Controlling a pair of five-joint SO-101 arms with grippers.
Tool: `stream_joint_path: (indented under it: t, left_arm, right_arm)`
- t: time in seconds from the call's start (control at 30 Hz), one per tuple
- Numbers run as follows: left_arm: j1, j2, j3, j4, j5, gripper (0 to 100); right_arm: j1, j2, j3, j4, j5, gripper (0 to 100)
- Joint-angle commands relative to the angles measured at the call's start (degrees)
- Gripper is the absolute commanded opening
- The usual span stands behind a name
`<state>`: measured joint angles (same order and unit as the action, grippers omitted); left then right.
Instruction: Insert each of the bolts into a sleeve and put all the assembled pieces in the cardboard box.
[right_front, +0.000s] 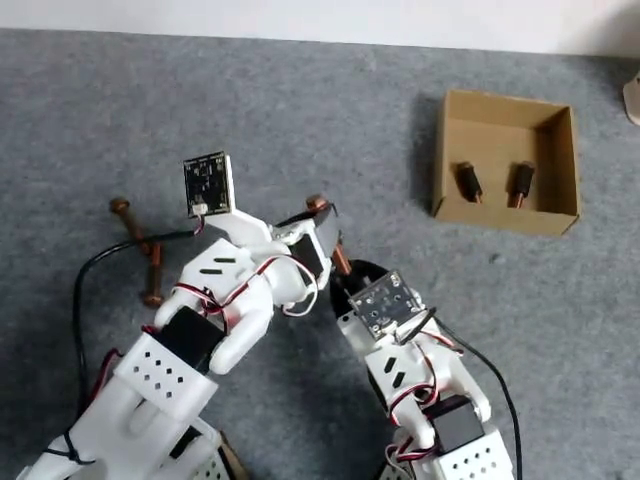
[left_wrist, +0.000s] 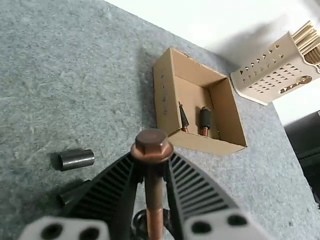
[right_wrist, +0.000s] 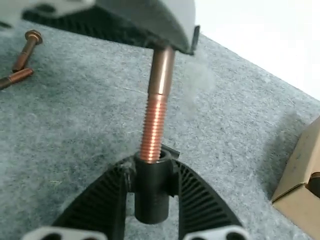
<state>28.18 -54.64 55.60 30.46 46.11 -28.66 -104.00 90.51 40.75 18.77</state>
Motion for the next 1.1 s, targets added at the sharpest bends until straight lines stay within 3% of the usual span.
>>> stream_joint_path:
  t: [0.0,0.17,0.53,0.63,1.07]
  left_arm:
    - [0.3,-1.6,1.3,-3.0,-2.9,0]
    - [0.7,-1.6,6.5,-10.2,-5.9,0]
    - [1.6,-1.6,7.5,-14.2,-5.7,0]
    - [1.6,-1.7,7.3,-14.2,-2.4,0]
    - [1.4,-1.7,8.3,-9.8,-0.6,0]
  right_arm:
    - [-0.5,-1.1,-0.4,-2.0,0.6,0.5]
    - [-0.5,-1.1,-0.4,-2.0,0.6,0.5]
    - [-0.5,-1.1,-0.5,-2.0,0.6,0.5]
    - [-1.6,-1.1,-0.7,-2.0,0.6,0.5]
    - [-1.6,-1.1,-0.9,-2.5,0.8,0.5]
